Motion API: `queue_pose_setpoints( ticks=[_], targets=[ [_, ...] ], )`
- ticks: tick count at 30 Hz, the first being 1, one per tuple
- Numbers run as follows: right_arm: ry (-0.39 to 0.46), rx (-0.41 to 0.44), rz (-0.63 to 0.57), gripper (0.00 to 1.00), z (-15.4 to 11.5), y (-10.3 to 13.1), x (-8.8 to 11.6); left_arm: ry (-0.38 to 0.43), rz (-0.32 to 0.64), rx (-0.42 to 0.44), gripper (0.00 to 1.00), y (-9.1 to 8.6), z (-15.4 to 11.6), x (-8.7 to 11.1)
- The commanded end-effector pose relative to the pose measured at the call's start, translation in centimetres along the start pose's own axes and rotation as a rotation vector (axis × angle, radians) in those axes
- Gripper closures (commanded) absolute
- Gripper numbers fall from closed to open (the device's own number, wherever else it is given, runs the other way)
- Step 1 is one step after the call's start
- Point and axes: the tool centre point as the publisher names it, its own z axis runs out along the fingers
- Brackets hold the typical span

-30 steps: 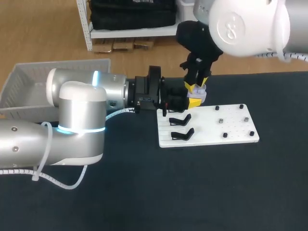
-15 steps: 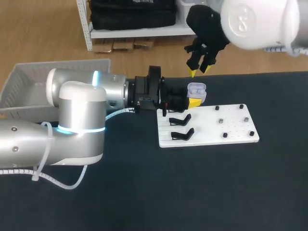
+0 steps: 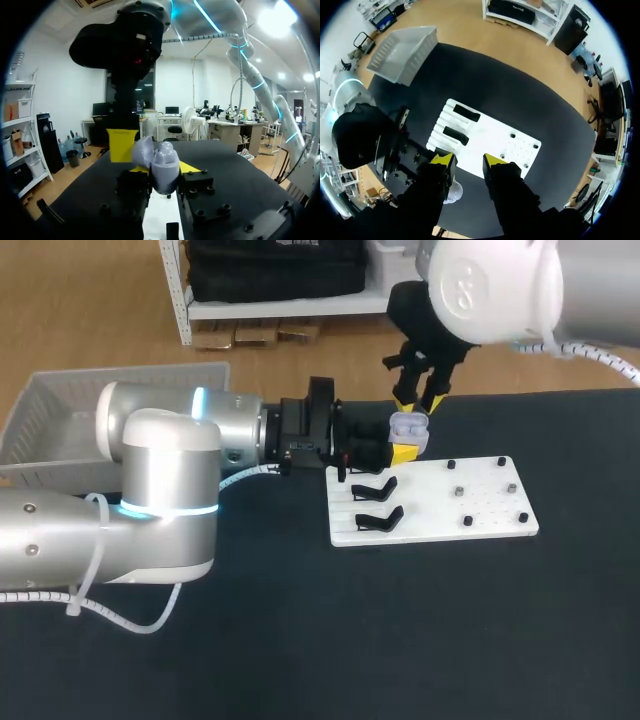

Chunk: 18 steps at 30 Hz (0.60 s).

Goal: Pick up each earbud case from the left stands, insert the matching earbuds, close the lid, and place the case in the box.

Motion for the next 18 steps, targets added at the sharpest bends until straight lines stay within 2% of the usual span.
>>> queue_pose_setpoints(
  ticks=[1, 7, 9, 13, 14, 15, 16, 18],
  targets=[
    [-0.019, -0.004, 0.004, 0.64, -0.7, 0.4, 1.9, -0.009, 0.005, -0.008, 1.0, -0.1, -0.1, 0.2],
    [-0.038, -0.035, 0.02, 0.62, -1.3, 1.1, 2.7, -0.009, 0.005, -0.008, 1.0, -0.1, -0.1, 0.2],
    [-0.067, -0.042, 0.041, 0.62, -1.8, 1.3, 2.7, -0.009, 0.005, -0.008, 1.0, -0.1, -0.1, 0.2],
    [-0.141, -0.141, 0.148, 0.54, -3.9, 0.7, 3.2, -0.006, 0.026, -0.016, 1.0, -0.1, -1.0, -0.6],
    [-0.157, -0.152, 0.167, 0.47, -4.2, 0.4, 3.4, -0.009, 0.035, -0.018, 1.0, 0.0, -1.6, -1.0],
    [-0.172, -0.16, 0.185, 0.26, -4.4, 0.2, 3.8, -0.016, 0.042, -0.025, 1.0, 0.0, -2.3, -1.3],
    [-0.179, -0.165, 0.192, 0.0, -4.5, 0.1, 4.1, -0.015, 0.047, -0.027, 1.0, 0.1, -2.8, -1.5],
    [-0.209, -0.189, 0.227, 0.0, -4.8, 0.0, 5.1, 0.001, 0.072, -0.042, 1.0, 0.3, -4.8, -2.2]
  ],
)
